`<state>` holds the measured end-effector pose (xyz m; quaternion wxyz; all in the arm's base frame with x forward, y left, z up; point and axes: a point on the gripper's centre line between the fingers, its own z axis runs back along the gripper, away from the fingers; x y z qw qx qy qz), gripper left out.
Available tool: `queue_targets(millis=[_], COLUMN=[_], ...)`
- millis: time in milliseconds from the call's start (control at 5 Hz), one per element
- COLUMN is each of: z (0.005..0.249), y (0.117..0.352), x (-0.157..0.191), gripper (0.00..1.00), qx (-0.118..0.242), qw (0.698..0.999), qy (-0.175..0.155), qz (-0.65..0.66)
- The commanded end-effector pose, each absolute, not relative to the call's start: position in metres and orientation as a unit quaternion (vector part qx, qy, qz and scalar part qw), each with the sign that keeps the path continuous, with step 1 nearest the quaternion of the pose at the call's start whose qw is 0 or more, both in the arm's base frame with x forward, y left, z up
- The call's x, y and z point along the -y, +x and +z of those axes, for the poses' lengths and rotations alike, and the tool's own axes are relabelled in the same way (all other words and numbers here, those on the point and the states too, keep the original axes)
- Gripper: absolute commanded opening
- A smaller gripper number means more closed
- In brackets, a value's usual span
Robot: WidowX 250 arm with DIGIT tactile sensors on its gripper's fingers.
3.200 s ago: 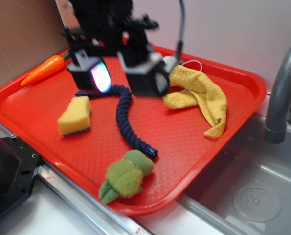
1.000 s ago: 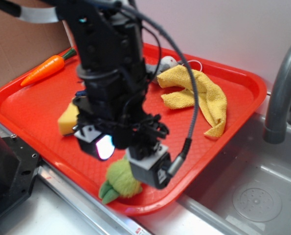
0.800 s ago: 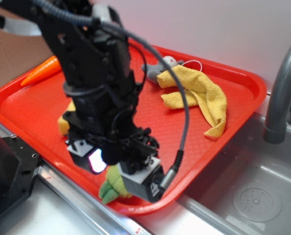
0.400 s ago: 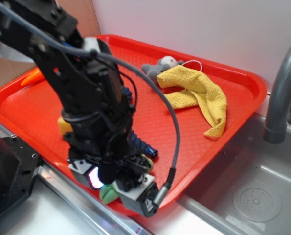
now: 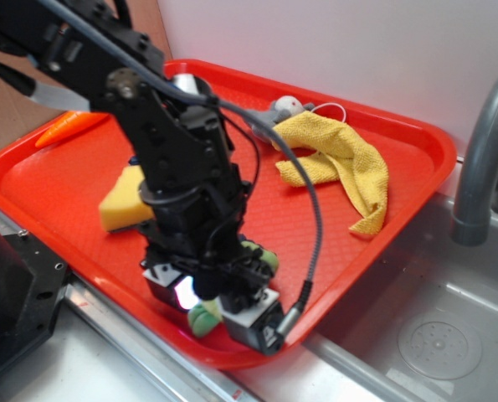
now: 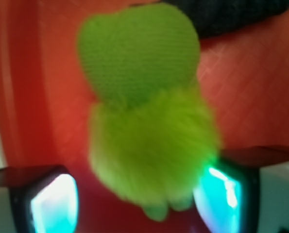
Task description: Grab the green animal.
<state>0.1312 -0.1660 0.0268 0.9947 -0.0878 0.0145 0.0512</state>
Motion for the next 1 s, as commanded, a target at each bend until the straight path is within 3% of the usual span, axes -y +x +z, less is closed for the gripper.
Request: queue_targets(millis=[0,200,400,600,800], z=[0.021,0.023,0.053,0.105,0.156], y=[0.154,0.165,0.181,0.190,0.183], x=[0.156,0.157,0.158,0.141,0.119], gripper=[0.91,0.00,0.00,0.00,0.00], qx=[-0.023,-0.019,0.019,0.087,0.112], qw=[0.994,0.996,0.998,0.993,0.990], qy=[-0.079,-0.070,-0.054,-0.027,0.005], qz=[0.069,0.049,-0.016,-0.071,-0.089])
